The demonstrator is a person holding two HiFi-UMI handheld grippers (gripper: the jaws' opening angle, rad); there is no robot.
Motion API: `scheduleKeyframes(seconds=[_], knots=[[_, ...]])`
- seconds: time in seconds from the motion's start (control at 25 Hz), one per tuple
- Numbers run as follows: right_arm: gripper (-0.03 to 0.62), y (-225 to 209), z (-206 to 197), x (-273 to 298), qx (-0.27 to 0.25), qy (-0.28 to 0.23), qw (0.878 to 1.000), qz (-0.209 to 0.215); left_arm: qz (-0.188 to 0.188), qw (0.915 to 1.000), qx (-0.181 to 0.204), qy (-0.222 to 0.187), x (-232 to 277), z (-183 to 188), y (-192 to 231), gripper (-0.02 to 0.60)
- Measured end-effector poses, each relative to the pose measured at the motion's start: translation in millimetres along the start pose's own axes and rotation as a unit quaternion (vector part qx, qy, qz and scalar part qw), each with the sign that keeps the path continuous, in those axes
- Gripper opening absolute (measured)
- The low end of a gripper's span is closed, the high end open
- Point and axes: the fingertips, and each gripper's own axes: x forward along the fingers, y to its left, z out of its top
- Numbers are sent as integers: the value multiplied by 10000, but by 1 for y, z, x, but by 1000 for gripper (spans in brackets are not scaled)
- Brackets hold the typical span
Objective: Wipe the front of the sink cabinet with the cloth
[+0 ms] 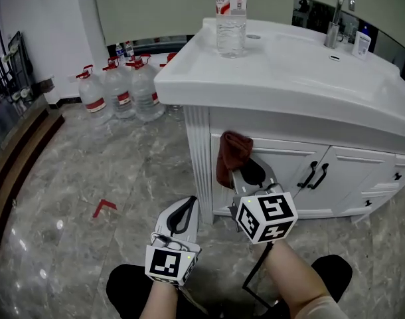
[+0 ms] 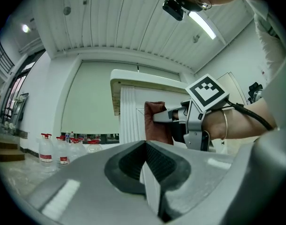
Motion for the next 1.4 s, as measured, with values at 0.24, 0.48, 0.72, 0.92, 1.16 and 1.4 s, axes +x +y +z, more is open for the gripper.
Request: scheduleKeyframes(seconds=[0.24, 0.48, 0.72, 0.92, 1.16, 1.4], knots=[[75, -56, 10, -41, -105, 50, 9986, -519, -197, 9998, 56, -75, 12, 12, -32, 0], [75, -120, 15, -89, -51, 80, 9937, -1117, -572, 9982, 83, -181, 26, 16, -80, 0], [75, -163, 23, -118, 153, 169, 9886, -1490, -956, 9948, 301, -178, 39, 11, -126, 0], [75, -172, 28, -131, -102, 222, 9858, -1661, -965, 9952, 40, -127, 46, 2, -132, 0], [77, -132, 11, -118, -330, 239, 9905, -1311, -886, 9960, -68, -83, 42, -10, -118, 0], [75, -52, -43, -65, -166, 512, 9973, -496, -308, 9994, -146, 29, 17, -15, -61, 0]])
